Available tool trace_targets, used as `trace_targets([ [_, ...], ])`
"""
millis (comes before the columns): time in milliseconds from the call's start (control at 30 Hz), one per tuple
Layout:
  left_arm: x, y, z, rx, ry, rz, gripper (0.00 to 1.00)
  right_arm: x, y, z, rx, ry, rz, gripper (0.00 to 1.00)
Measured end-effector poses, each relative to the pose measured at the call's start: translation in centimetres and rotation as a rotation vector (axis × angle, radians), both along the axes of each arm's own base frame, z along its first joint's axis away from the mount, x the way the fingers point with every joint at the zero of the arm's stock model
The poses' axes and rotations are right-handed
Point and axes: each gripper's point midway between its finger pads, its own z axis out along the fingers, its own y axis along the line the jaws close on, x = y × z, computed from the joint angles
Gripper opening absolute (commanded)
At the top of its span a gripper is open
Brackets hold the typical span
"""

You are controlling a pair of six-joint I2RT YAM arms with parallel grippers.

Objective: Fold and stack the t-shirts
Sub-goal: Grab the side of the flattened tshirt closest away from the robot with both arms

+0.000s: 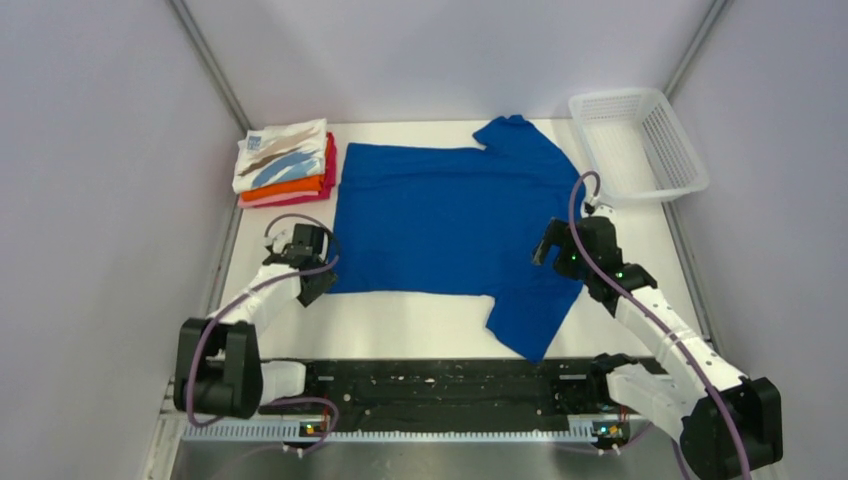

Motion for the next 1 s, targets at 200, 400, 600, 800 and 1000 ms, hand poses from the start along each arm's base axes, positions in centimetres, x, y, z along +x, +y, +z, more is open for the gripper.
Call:
trace_targets([
  [200, 2.1, -0.8, -1.5, -0.031, 0.053, -0.006, 0.32, -0.5, -0.5, -0.5, -0.025, 0.026, -0.014, 0.99],
  [400, 3.9, -1.3, -1.6, -0.053, 0.043, -0.024, 0.02, -1.1, -1.2, -1.1, -0.057, 0.058, -0.026, 0.99],
  [600, 4.5, -2.0, -1.5, -0.085, 0.014, -0.051, 0.00, -1.8, -1.4, -1.8, -0.084, 0.095, -0.020, 0.98],
  [800, 3.0, -2.2, -1.3, -0.097, 0.014, -0.075, 0.00, -4.5, 2.3, -3.4, -0.160, 0.220, 0.128, 0.91],
  [1000, 1.5, -2.0, -0.1, -0.091, 0.007, -0.085, 0.00, -10.9, 6.8, -5.8, -0.179, 0.377, 0.285, 0.80],
])
